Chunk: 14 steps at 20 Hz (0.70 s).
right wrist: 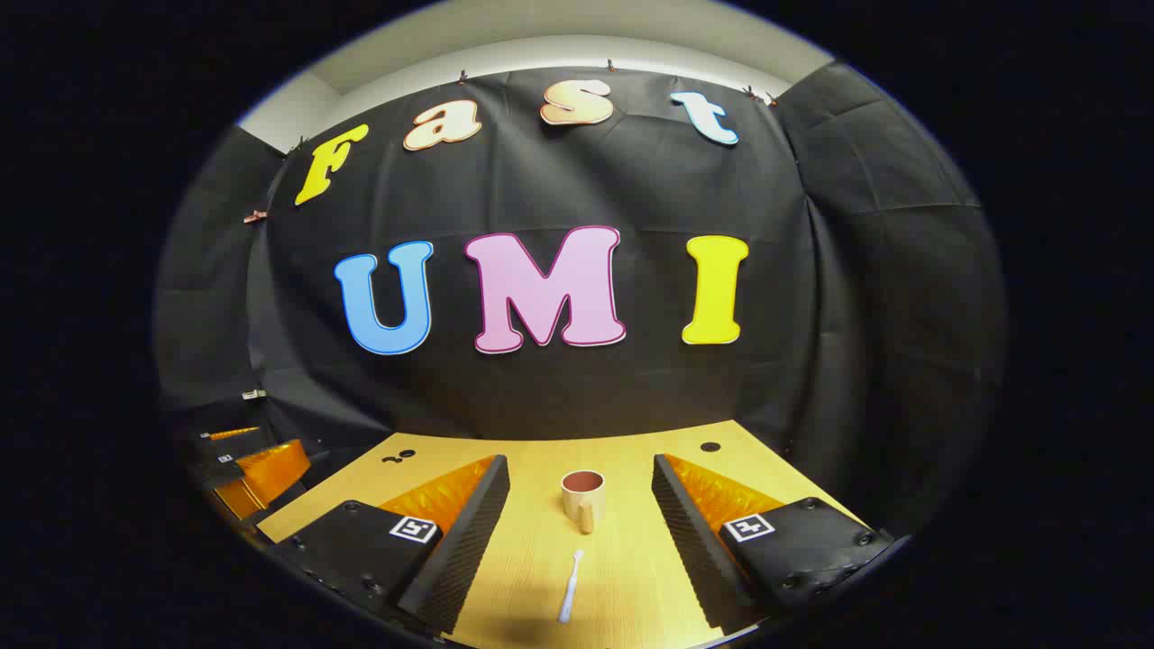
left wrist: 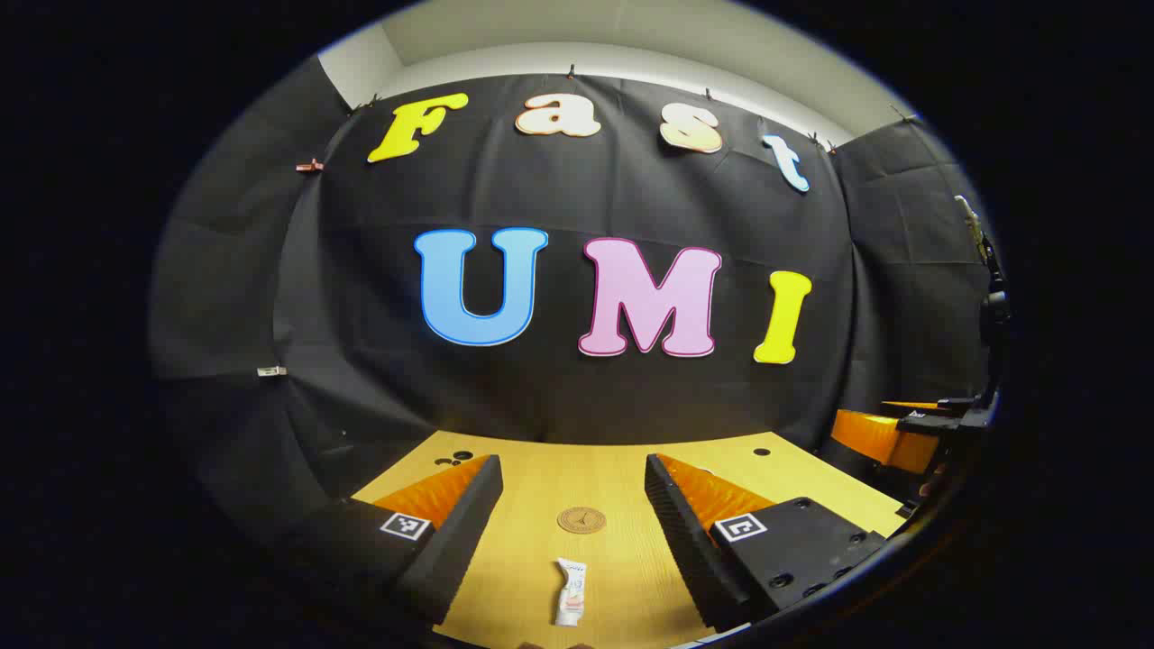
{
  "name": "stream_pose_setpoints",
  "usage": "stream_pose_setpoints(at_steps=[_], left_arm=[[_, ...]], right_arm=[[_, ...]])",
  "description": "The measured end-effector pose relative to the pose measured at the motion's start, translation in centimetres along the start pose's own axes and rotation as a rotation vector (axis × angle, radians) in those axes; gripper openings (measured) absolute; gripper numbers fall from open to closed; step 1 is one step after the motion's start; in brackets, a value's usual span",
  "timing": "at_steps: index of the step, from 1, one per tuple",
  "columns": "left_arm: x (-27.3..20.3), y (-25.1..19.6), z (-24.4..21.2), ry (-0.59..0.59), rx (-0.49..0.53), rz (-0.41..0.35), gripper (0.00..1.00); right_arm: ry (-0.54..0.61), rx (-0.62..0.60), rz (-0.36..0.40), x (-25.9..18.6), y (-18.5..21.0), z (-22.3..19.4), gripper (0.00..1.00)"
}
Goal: Put the toothbrush and toothpaste on the desktop into the cup, then pick up the cup and place it on the coaster on the desktop.
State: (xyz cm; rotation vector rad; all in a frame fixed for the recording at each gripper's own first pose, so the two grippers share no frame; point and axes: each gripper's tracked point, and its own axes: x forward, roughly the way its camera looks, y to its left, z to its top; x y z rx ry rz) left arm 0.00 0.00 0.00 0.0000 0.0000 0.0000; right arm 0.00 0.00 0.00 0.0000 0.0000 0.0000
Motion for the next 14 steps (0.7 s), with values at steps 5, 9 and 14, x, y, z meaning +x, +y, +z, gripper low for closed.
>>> stream_pose_setpoints(at_steps=[5, 9, 14], left_arm=[[0.6, -1.9, -0.8, 0.024, 0.004, -0.020, 0.98], [0.9, -3.6, -1.3, 0.038, 0.005, -0.043, 0.98], [1.1, -5.0, -1.5, 0.042, 0.018, -0.054, 0.99]], right_arm=[[0.021, -0.024, 0.056, 0.4, 0.1, -0.8, 0.98], [0.049, -0.019, 0.061, 0.6, -0.9, -1.7, 0.98], [0.020, -0.004, 0.041, 1.8, -2.4, -0.9, 0.98]])
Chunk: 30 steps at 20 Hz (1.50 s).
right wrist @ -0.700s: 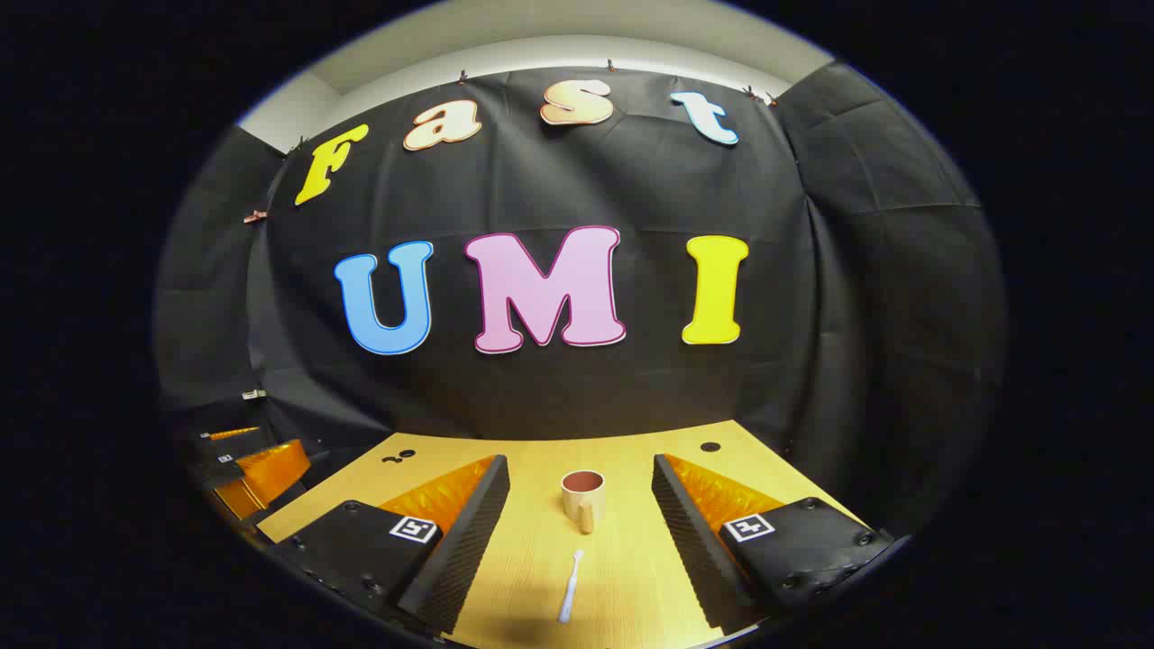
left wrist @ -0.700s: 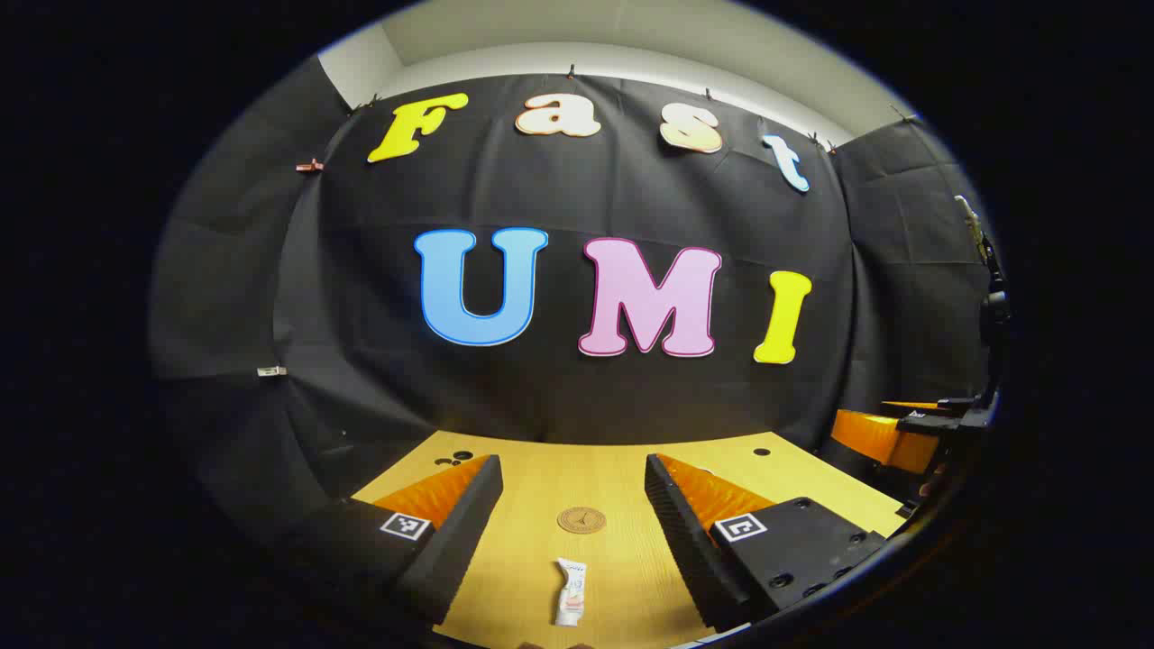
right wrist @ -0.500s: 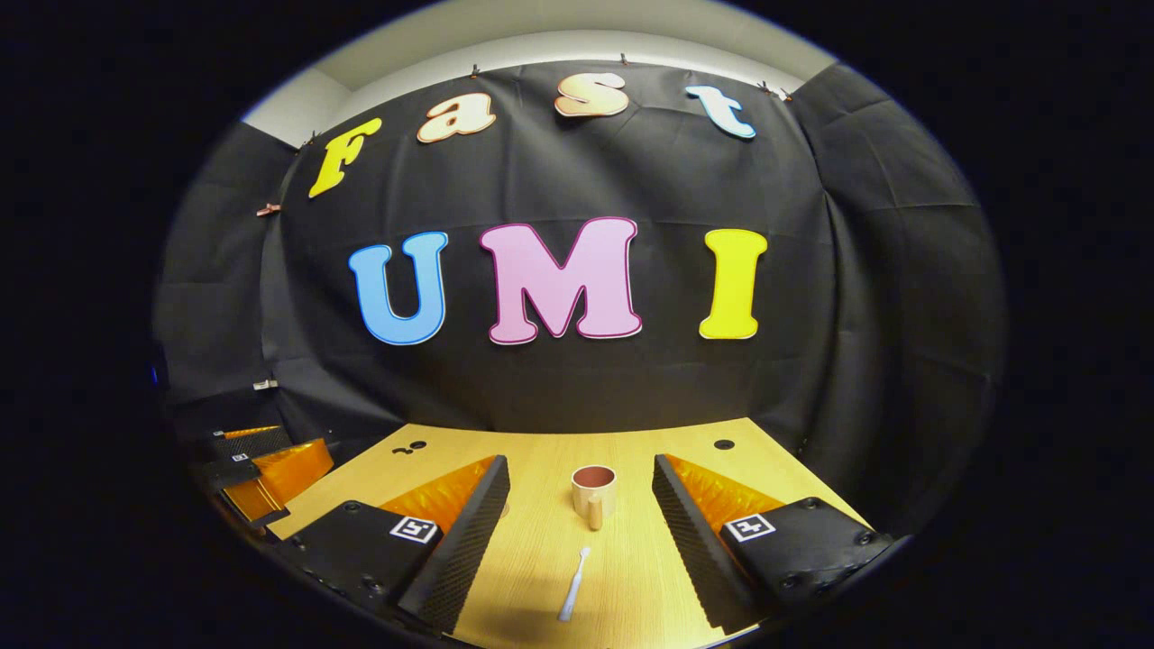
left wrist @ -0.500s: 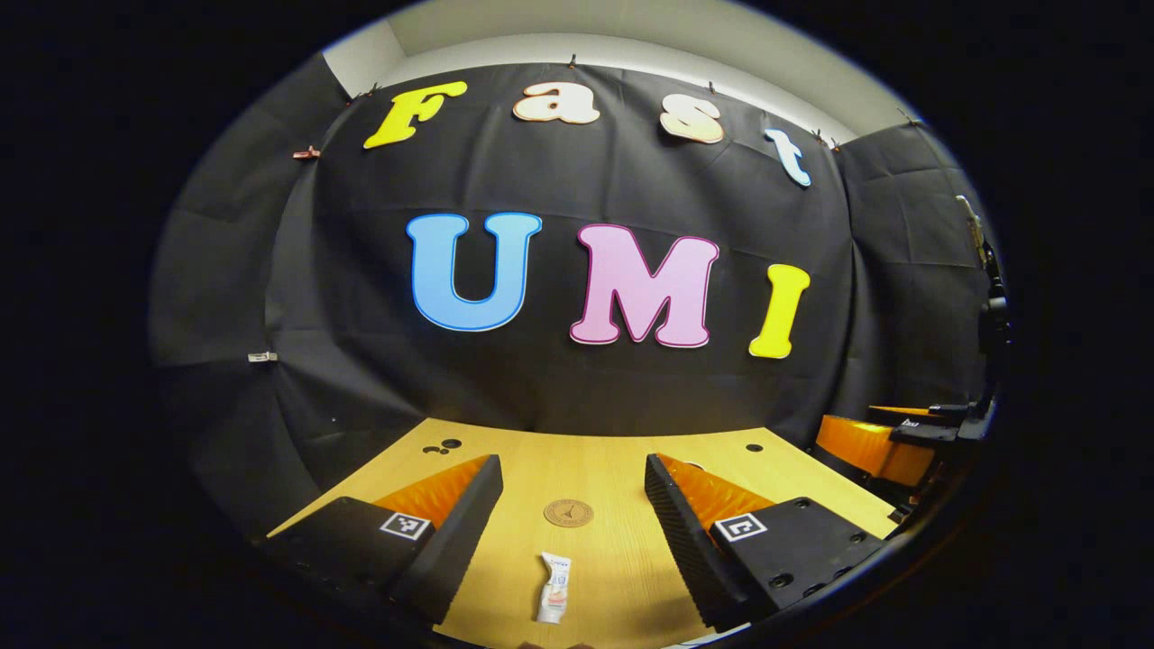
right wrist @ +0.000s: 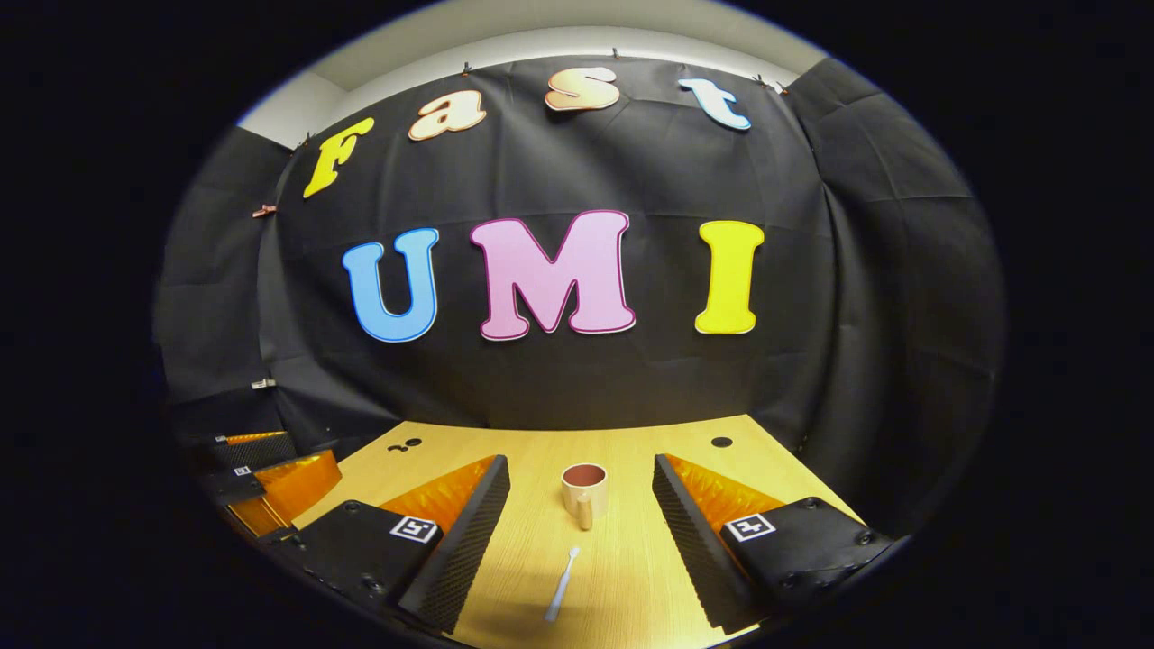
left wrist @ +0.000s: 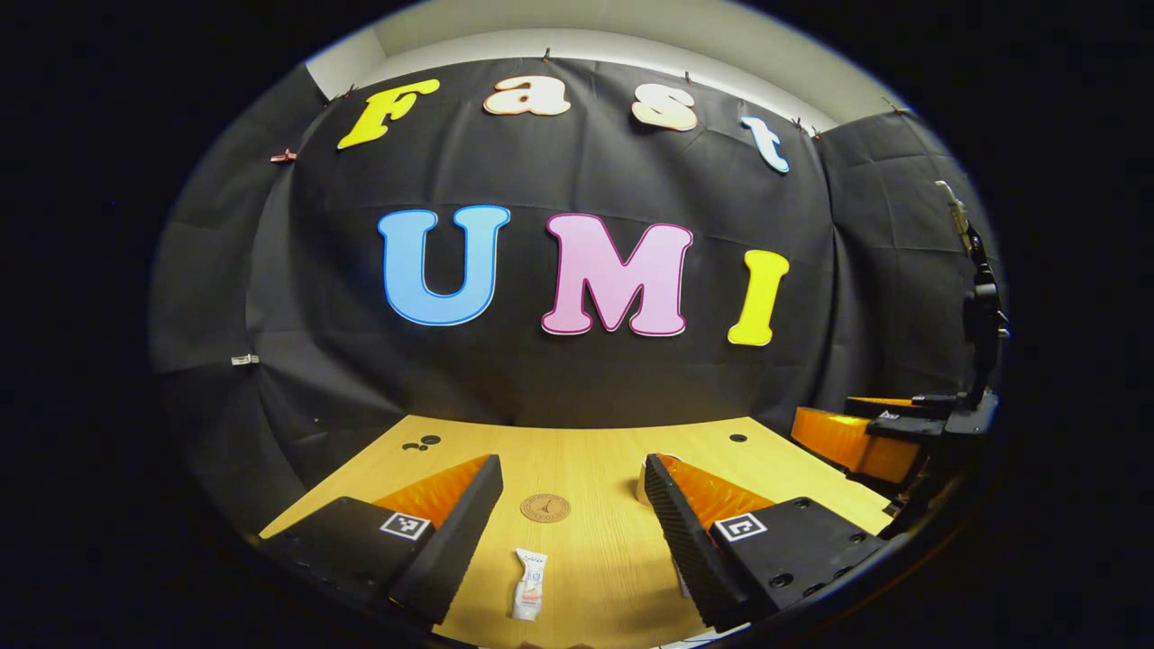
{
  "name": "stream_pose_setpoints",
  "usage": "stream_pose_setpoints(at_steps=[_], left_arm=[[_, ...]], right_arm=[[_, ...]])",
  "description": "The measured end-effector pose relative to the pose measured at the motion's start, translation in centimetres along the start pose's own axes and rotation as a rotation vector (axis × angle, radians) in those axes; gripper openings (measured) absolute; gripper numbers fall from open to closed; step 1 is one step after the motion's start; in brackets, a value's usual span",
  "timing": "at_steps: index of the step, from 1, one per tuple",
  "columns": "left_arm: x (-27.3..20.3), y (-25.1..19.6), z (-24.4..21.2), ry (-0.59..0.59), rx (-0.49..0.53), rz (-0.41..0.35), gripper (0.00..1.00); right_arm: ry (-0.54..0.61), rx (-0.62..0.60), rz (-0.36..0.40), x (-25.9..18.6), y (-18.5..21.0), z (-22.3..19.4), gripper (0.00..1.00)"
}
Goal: Put the toothbrush and toothpaste on the desktop into the cup, then pick up the cup and place it on the coaster on the desktop.
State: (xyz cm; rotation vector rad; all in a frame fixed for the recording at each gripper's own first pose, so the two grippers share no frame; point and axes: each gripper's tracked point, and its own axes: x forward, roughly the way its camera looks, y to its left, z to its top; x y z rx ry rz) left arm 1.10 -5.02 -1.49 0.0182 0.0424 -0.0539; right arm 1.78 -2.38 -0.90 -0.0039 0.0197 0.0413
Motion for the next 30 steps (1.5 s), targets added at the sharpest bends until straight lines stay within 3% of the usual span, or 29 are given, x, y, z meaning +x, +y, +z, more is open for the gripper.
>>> stream_pose_setpoints(at_steps=[6, 11, 19, 30], left_arm=[[1.1, 1.3, -0.1, -0.005, 0.007, 0.032, 0.99], [2.8, 4.1, -3.1, 0.057, 0.013, 0.077, 0.99], [6.6, 6.4, -13.8, 0.320, -0.080, 0.083, 0.99], [8.9, 7.3, -26.4, 0.683, -0.020, 0.075, 0.99]], right_arm=[[-0.007, 0.004, -0.015, 0.5, -1.4, -0.2, 0.98], [0.015, 0.016, -0.023, 1.3, -2.3, -0.9, 0.98], [0.080, 0.027, -0.004, 3.1, -2.8, -3.1, 0.98], [0.202, 0.058, 0.090, 5.0, -2.0, -7.4, 0.98]])
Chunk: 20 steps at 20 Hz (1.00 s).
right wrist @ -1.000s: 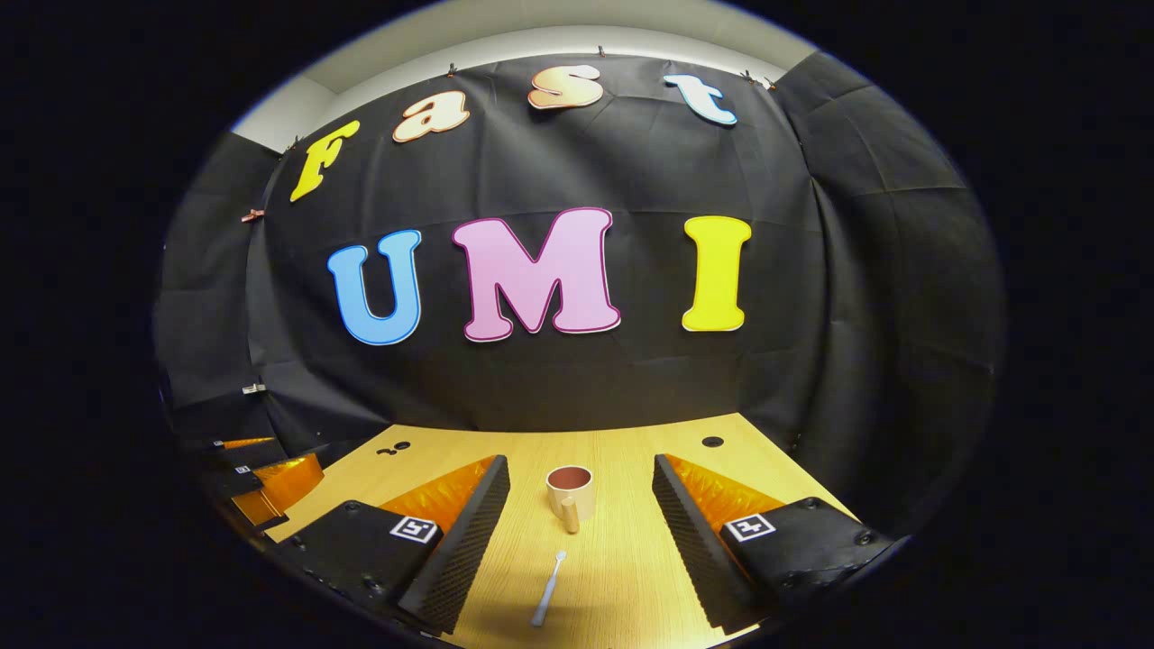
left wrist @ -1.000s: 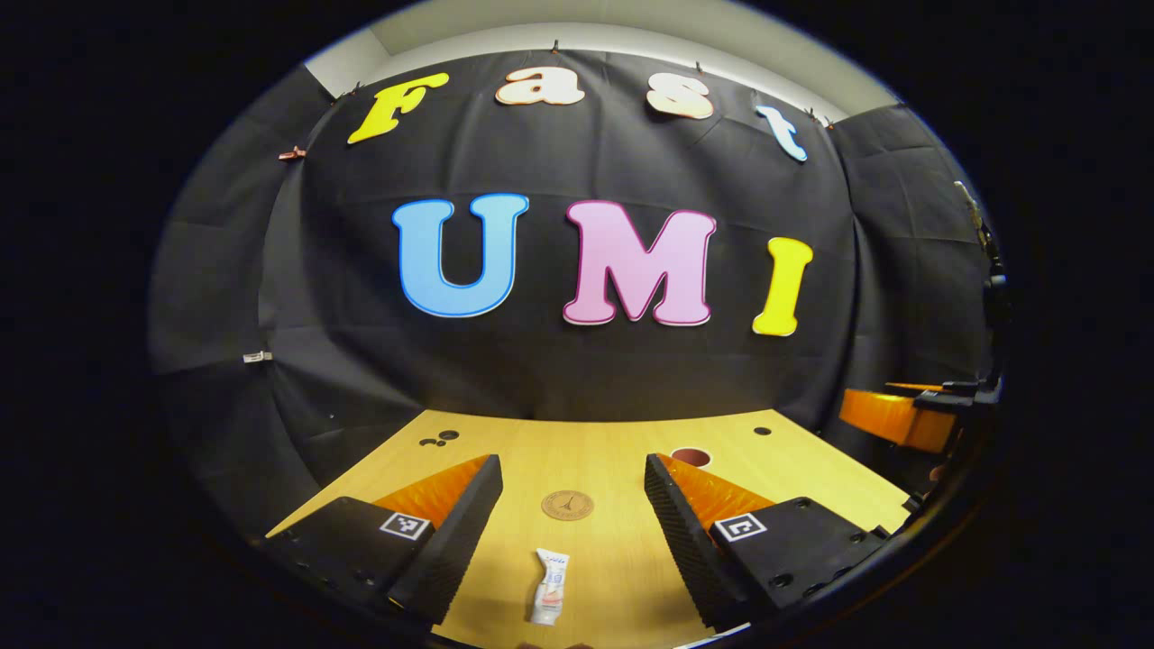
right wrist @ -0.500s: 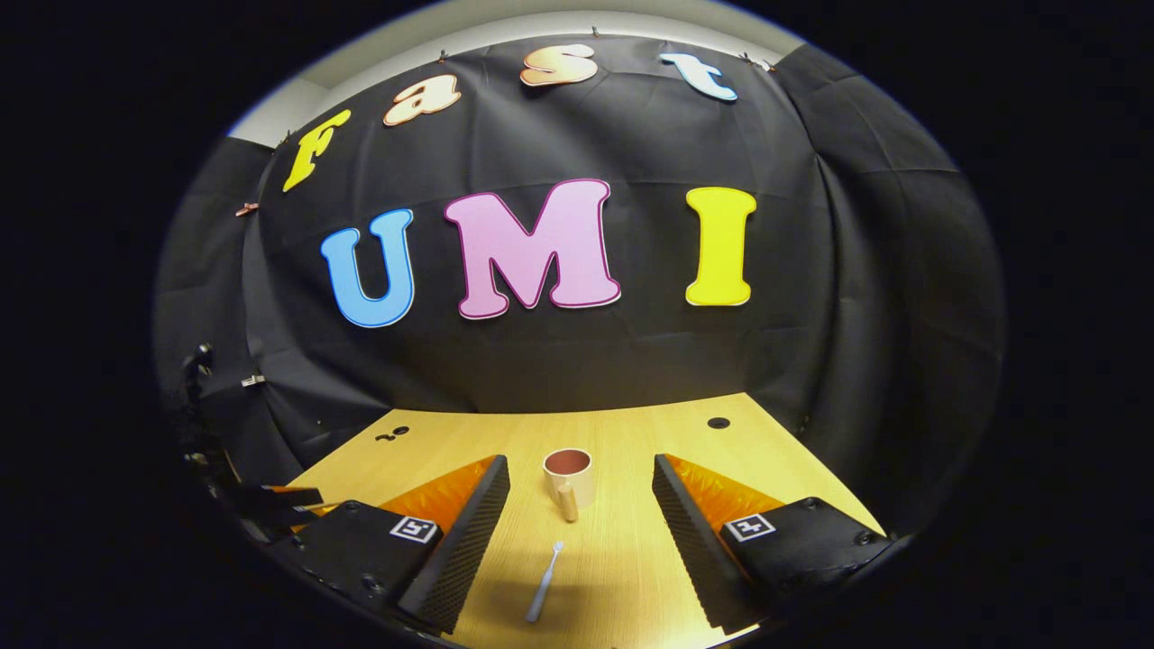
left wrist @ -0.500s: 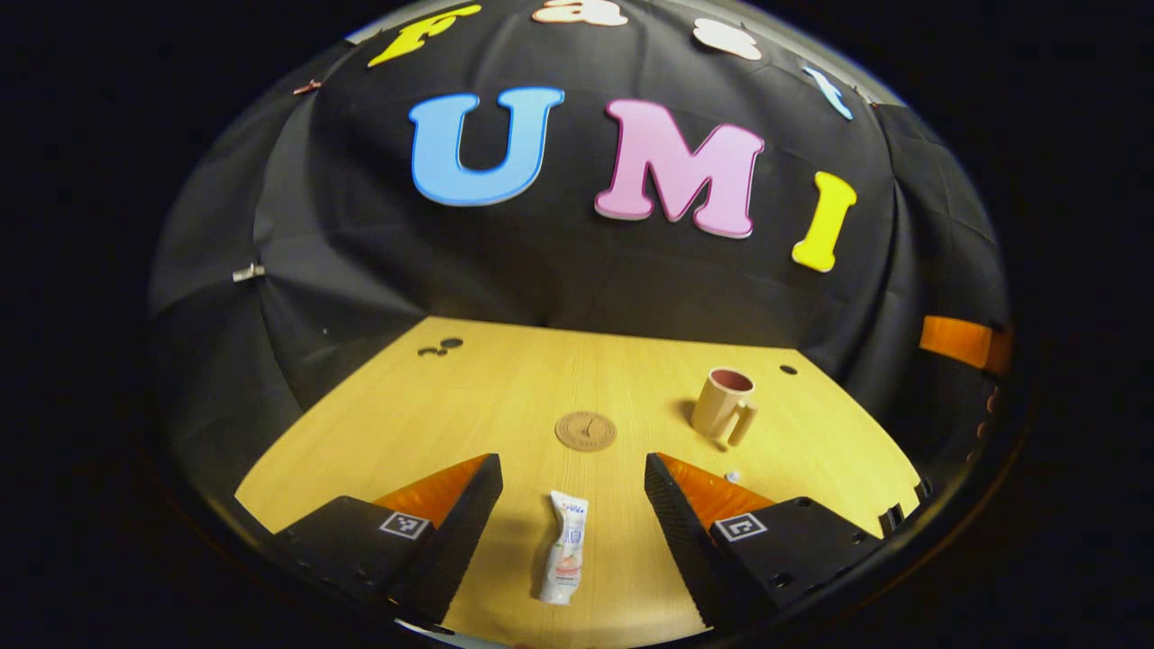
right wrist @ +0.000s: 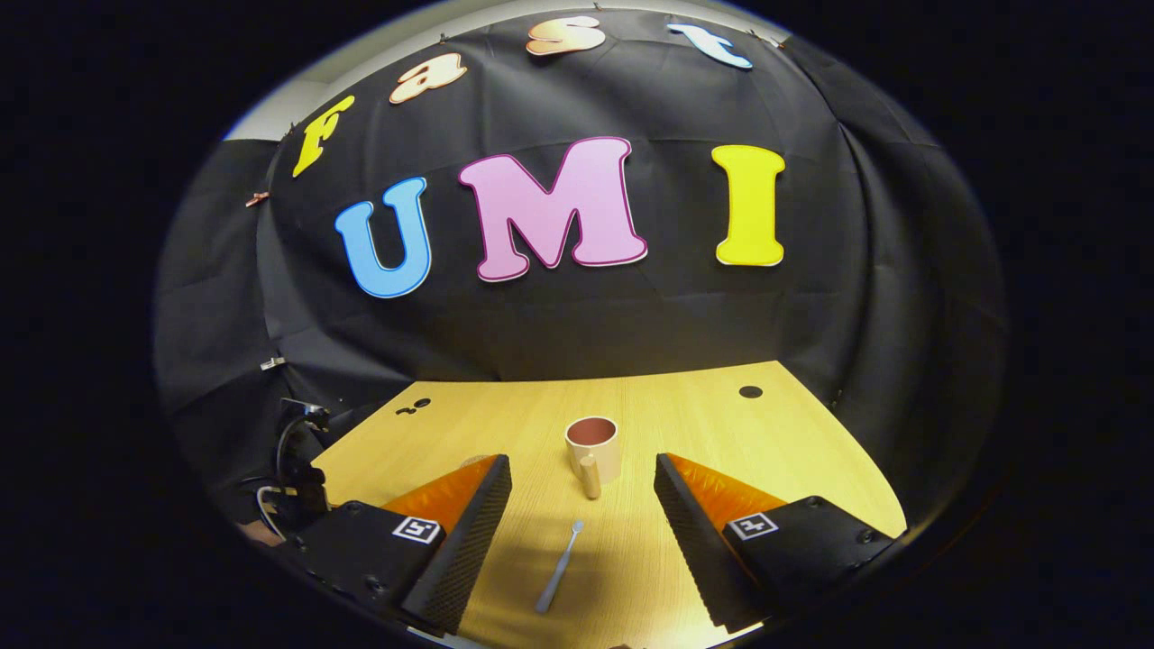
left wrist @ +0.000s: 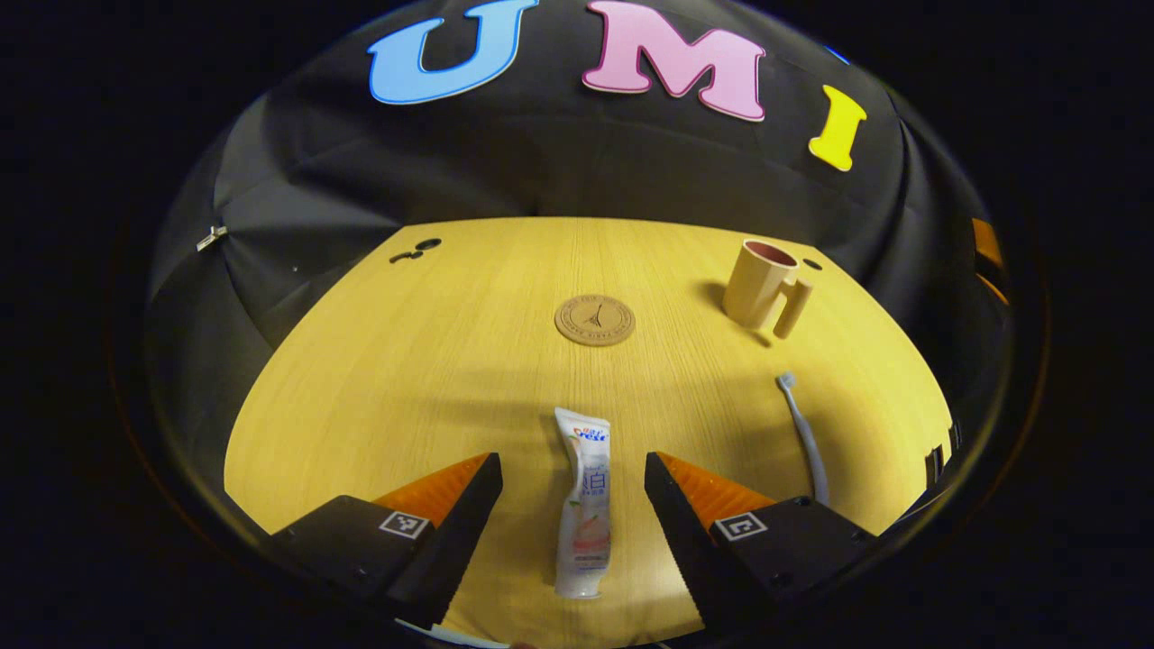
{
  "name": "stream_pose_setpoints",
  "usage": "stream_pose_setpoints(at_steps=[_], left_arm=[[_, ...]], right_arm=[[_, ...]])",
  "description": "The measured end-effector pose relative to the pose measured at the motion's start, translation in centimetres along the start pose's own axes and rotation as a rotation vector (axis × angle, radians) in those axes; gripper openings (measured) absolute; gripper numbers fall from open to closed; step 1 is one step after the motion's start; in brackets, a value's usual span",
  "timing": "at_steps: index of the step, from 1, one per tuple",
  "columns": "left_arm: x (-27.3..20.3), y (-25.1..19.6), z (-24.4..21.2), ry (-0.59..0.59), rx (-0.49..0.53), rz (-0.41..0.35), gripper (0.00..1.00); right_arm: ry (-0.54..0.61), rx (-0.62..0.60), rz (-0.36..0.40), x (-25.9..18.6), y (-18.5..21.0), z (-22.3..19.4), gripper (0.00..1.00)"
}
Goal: Put the toothbrush and toothpaste on the desktop into the cup, then pick up the cup and place it on the coaster on the desktop.
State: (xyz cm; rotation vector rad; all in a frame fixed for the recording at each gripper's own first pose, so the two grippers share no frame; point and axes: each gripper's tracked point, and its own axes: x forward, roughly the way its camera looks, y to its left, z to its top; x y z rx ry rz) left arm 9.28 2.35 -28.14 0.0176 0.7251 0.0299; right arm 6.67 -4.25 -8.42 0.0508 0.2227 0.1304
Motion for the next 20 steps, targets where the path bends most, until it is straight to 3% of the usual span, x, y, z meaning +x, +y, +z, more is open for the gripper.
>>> stream_pose_setpoints(at_steps=[3, 6, 9, 11, 14, 15, 17, 20], left_arm=[[0.9, 0.3, -1.7, 0.092, -0.040, 0.047, 0.99], [1.9, 0.4, -2.8, 0.143, -0.014, 0.084, 0.99], [2.9, -0.1, -3.4, 0.172, -0.059, 0.083, 0.91], [3.0, 0.1, -3.3, 0.196, -0.085, 0.095, 0.80], [2.9, -0.2, -3.5, 0.278, -0.027, 0.061, 0.77], [2.8, -0.6, -3.6, 0.310, 0.017, 0.027, 0.72], [3.2, -0.6, -3.3, 0.344, 0.066, -0.003, 0.43], [3.0, -0.7, -3.2, 0.366, 0.097, -0.033, 0.35]], right_arm=[[0.014, -0.012, -0.024, 0.5, -1.8, -0.6, 0.98], [0.047, 0.007, -0.042, 1.4, -3.8, -1.9, 0.98], [0.098, 0.047, -0.042, 2.0, -4.6, -4.0, 0.98], [0.129, 0.058, -0.052, 2.3, -4.9, -5.4, 0.98], [0.179, 0.067, -0.063, 2.5, -4.4, -7.1, 0.98], [0.200, 0.067, -0.066, 2.6, -4.1, -7.7, 0.98], [0.248, 0.067, -0.076, 2.5, -3.5, -9.1, 0.98], [0.308, 0.061, -0.088, 2.5, -2.2, -10.8, 0.98]])
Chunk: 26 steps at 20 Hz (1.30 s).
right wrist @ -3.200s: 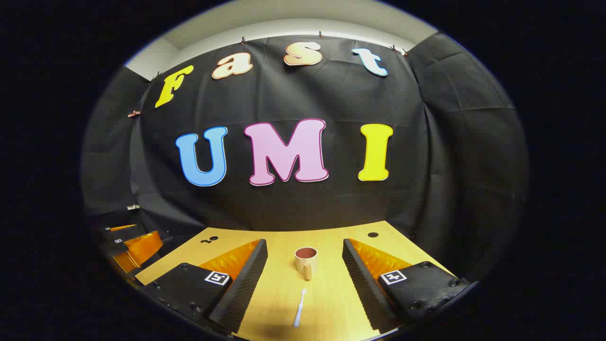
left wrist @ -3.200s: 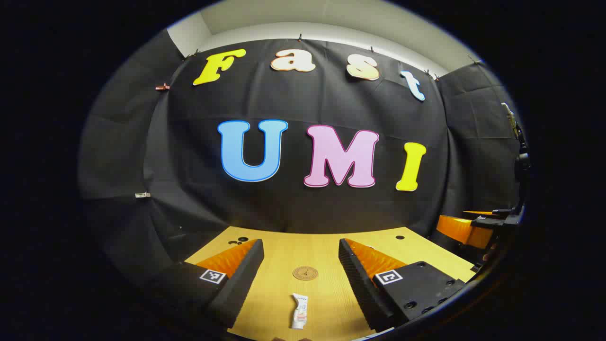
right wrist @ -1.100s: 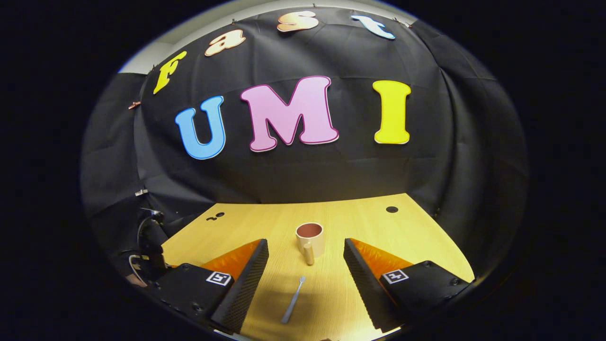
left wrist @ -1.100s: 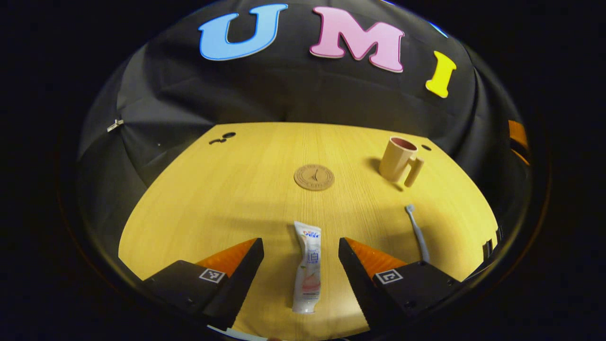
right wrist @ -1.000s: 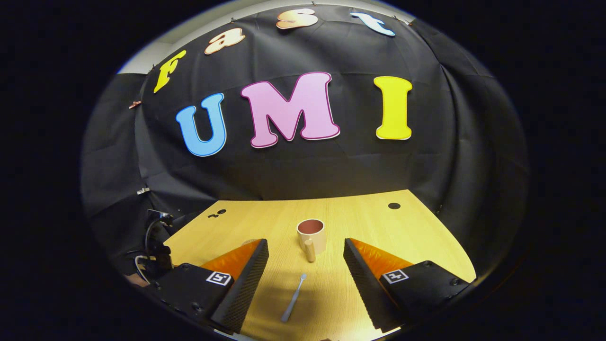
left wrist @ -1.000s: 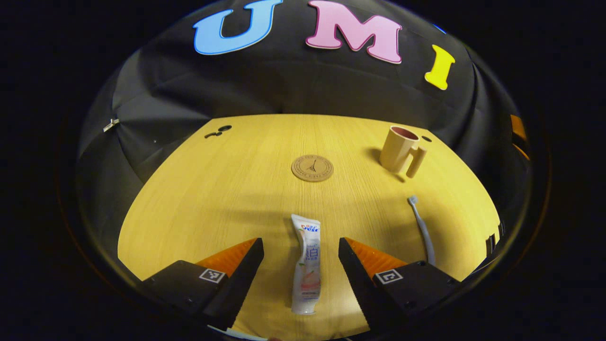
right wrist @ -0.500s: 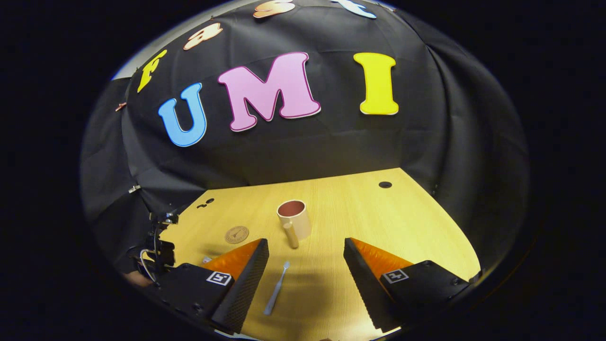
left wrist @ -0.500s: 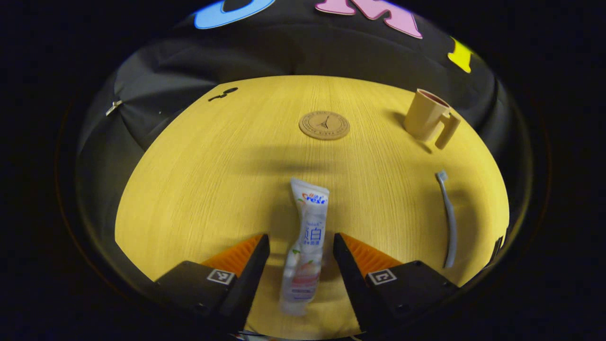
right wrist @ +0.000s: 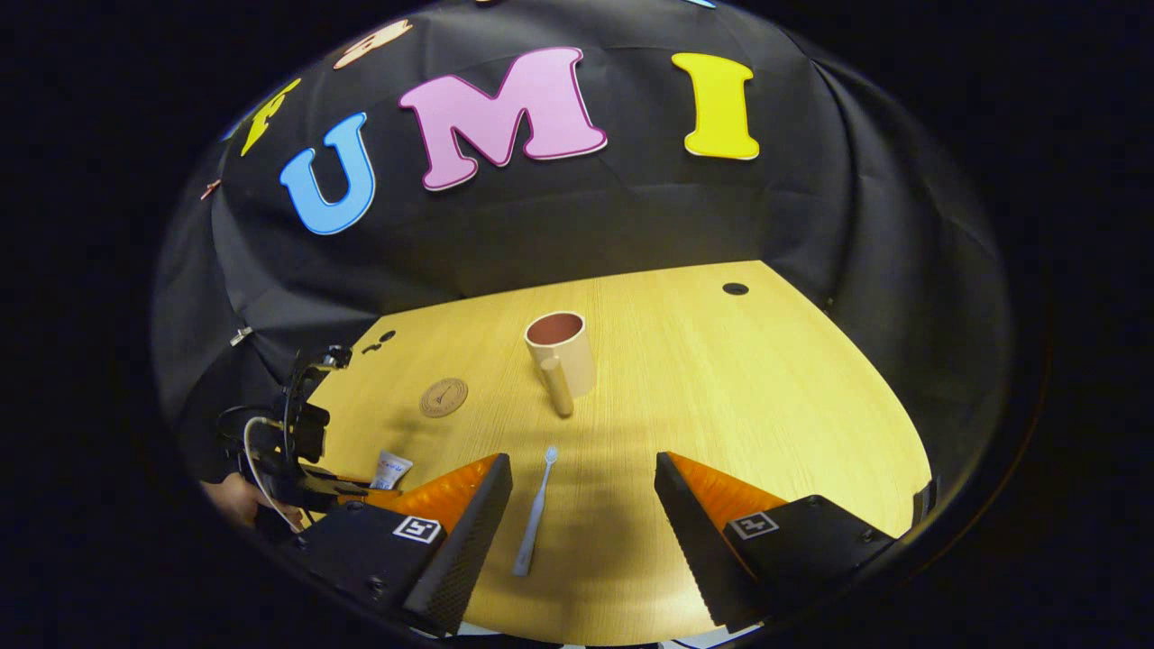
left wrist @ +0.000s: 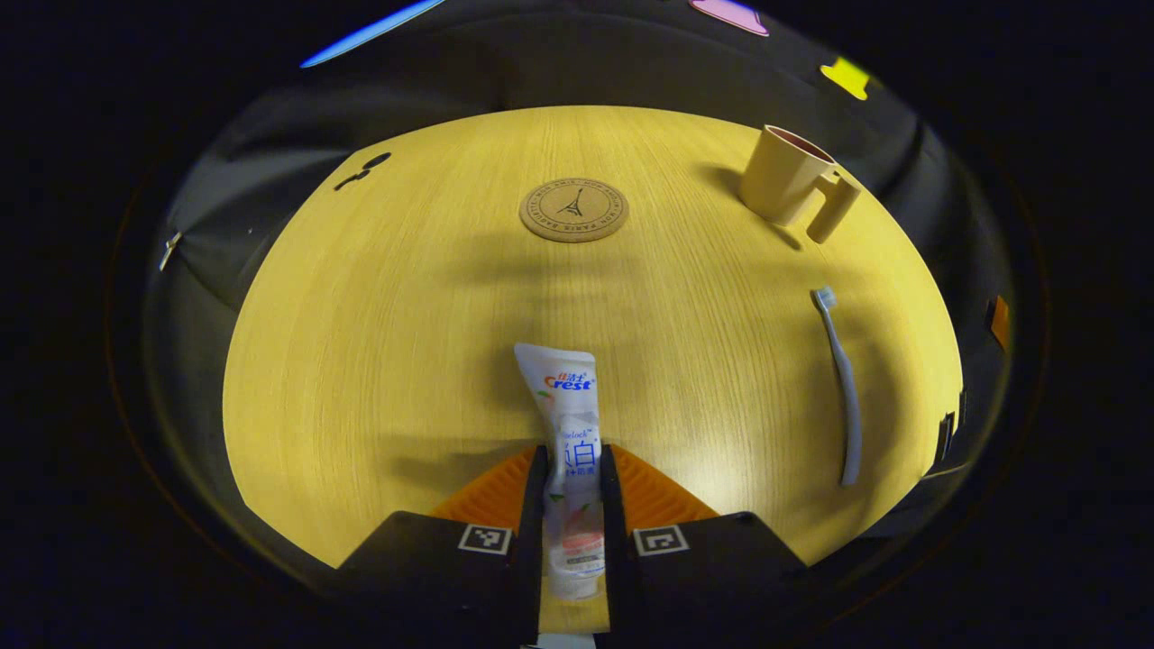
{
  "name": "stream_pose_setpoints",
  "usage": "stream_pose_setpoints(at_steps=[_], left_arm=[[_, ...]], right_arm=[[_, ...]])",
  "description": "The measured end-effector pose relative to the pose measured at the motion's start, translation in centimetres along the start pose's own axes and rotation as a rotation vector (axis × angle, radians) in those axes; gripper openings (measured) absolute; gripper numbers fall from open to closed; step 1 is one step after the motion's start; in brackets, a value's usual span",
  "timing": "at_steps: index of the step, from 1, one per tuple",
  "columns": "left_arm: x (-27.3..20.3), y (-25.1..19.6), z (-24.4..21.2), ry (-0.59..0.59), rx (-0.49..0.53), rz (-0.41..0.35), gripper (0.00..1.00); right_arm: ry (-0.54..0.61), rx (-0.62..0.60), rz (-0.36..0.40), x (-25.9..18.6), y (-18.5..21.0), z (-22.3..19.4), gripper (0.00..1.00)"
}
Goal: Put the toothbrush and toothpaste on the desktop into the cup, then pick up the cup and place it on the coaster on the desktop.
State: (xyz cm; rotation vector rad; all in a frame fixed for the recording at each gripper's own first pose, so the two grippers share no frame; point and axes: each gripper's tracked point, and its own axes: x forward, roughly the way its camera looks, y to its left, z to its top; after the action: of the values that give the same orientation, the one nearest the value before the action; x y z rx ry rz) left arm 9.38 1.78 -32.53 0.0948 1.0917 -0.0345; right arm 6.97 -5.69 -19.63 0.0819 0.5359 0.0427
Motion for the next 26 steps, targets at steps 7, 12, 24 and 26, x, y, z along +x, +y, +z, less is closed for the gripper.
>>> stream_pose_setpoints(at_steps=[7, 12, 24, 26], left_arm=[[-1.1, 0.4, 0.6, -0.100, -0.031, -0.013, 0.22], [-4.8, 0.7, 1.7, -0.210, -0.020, -0.063, 0.22], [-9.5, 1.4, -0.2, -0.246, -0.094, -0.110, 0.22], [-9.6, 1.8, -0.7, -0.239, -0.102, -0.108, 0.21]], right_arm=[[0.117, -0.014, -0.054, 2.0, 1.3, -2.7, 0.98], [0.186, 0.012, -0.069, 4.5, 2.9, -4.5, 0.98], [0.376, -0.031, -0.137, 9.8, 2.9, -10.8, 0.97], [0.391, -0.058, -0.139, 10.2, 2.7, -11.3, 0.96]])
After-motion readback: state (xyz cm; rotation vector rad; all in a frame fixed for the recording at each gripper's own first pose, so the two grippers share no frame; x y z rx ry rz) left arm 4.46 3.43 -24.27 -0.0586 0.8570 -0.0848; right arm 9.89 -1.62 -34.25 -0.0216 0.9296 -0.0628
